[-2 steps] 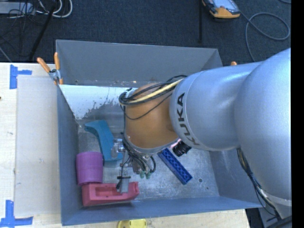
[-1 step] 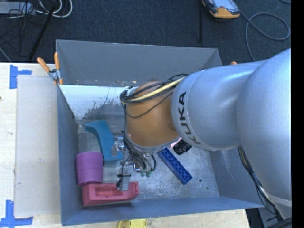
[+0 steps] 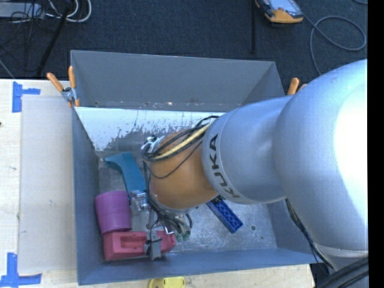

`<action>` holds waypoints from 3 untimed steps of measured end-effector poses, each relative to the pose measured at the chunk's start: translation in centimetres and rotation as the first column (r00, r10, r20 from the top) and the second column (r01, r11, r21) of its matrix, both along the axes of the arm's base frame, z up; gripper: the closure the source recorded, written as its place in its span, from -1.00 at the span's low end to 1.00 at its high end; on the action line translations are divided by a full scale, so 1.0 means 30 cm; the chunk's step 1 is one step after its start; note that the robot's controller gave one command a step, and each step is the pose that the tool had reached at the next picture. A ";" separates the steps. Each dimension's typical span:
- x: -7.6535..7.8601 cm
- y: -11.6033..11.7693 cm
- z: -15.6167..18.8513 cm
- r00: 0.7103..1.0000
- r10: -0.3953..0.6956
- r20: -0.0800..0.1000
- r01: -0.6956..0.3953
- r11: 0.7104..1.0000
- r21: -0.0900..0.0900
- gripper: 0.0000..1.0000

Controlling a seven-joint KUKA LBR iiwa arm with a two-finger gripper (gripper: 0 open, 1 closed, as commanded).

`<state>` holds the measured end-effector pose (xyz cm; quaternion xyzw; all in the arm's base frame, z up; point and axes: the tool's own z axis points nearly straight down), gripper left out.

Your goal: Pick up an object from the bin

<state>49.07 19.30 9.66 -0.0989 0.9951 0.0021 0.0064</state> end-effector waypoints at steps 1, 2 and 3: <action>-0.035 -0.004 0.013 0.998 0.057 -0.016 -0.057 0.998 -0.007 -1.00; -0.032 0.000 0.141 0.997 0.076 -0.012 -0.076 0.997 -0.005 -1.00; 0.003 -0.030 -0.078 0.984 0.177 -0.030 -0.177 0.984 -0.007 -1.00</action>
Offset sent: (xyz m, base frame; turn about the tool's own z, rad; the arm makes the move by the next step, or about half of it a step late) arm -0.0059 -0.0046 0.0087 -0.2374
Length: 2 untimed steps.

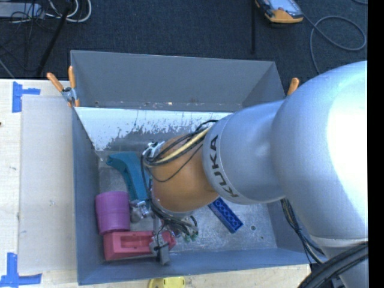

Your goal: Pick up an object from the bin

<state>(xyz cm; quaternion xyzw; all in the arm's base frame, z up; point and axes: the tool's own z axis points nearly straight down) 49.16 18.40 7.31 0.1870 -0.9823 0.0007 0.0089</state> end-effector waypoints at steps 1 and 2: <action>-0.035 0.007 -0.008 0.997 0.080 0.009 -0.080 0.997 -0.006 1.00; -0.035 0.007 -0.008 0.997 0.080 0.009 -0.080 0.997 -0.006 1.00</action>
Offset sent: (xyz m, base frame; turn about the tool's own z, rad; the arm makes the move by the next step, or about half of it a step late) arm 0.0000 0.0000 0.0000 0.0000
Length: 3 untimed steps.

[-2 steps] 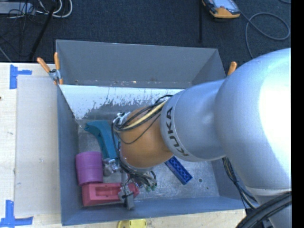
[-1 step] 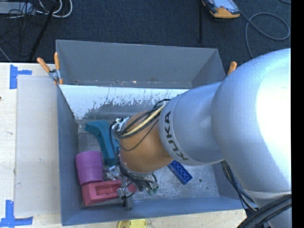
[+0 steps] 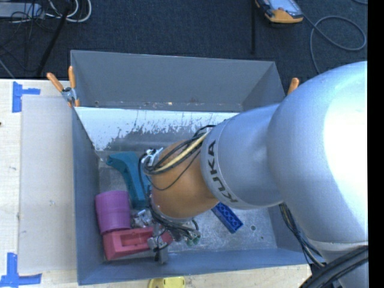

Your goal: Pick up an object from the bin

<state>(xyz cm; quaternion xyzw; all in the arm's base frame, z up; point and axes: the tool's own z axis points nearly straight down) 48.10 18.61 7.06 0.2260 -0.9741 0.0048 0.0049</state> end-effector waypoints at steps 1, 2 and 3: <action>-0.001 -0.002 0.008 1.000 -0.002 0.001 0.002 1.000 0.001 1.00; -0.003 -0.002 0.046 1.000 -0.004 0.003 0.004 1.000 0.005 1.00; 0.001 0.005 0.124 1.000 -0.004 0.009 0.004 1.000 0.010 1.00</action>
Offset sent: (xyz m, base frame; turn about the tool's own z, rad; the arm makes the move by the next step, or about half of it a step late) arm 0.0002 0.0000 0.0949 0.0000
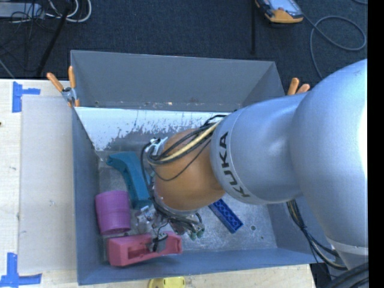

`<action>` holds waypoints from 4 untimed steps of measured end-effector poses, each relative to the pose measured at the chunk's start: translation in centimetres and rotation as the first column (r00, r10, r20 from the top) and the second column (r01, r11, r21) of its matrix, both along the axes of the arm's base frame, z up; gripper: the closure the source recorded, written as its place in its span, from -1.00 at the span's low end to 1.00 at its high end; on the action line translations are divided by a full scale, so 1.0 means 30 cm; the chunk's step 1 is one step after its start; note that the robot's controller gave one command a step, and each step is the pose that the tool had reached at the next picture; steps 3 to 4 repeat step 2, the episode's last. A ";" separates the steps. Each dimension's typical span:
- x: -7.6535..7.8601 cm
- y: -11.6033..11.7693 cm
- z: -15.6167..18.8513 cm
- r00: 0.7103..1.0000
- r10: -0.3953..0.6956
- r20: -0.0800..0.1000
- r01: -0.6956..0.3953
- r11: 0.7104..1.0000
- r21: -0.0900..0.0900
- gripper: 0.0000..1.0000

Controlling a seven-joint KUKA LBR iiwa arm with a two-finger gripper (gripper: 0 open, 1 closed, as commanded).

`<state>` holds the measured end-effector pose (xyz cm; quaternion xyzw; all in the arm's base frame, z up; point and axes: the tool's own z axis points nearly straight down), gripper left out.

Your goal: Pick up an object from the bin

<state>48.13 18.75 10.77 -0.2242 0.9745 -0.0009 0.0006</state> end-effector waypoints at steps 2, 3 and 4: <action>0.003 0.003 0.115 1.000 -0.001 0.004 0.001 1.000 0.004 1.00; 0.003 0.003 0.115 1.000 -0.001 0.004 0.001 1.000 0.004 1.00; 0.003 0.003 0.115 1.000 -0.001 0.004 0.001 1.000 0.004 1.00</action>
Offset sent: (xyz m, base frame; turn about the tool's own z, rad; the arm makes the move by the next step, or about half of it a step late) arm 0.0000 0.0001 0.0508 0.0000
